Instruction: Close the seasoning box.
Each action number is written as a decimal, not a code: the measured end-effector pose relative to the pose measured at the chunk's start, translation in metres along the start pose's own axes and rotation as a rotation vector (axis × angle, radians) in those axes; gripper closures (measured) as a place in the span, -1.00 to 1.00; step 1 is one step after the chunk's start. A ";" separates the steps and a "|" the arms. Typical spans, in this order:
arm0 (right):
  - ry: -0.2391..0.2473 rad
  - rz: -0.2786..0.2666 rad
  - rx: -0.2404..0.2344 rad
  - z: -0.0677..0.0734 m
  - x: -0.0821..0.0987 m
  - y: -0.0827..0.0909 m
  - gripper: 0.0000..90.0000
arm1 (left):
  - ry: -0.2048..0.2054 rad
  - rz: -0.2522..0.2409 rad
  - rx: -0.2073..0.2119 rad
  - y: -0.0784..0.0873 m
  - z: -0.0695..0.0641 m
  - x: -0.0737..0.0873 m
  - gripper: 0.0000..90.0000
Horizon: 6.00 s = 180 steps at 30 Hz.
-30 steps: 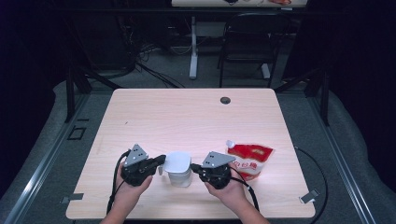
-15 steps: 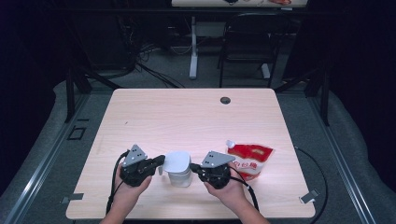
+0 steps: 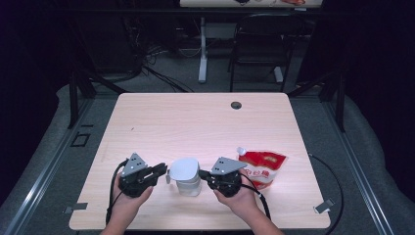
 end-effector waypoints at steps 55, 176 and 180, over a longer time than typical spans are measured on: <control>0.027 -0.036 -0.032 0.017 -0.028 -0.004 1.00 | -0.098 0.003 -0.014 -0.008 -0.040 0.011 0.11; -0.044 -0.048 0.049 -0.010 0.010 0.030 0.78 | -0.055 -0.067 0.057 -0.048 0.012 -0.017 0.75; -0.041 -0.037 0.057 -0.011 0.012 0.031 0.79 | -0.064 -0.074 0.070 -0.050 0.010 -0.018 0.75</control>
Point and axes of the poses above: each handheld gripper's, and its own axes: y roughly backward along the jaws, x roughly out of its underside, z roughly to its left, the point moved 9 cm from there along -y, roughly forward along the jaws, and after that the axes turned 9 degrees about -y, right-handed, at the moved point
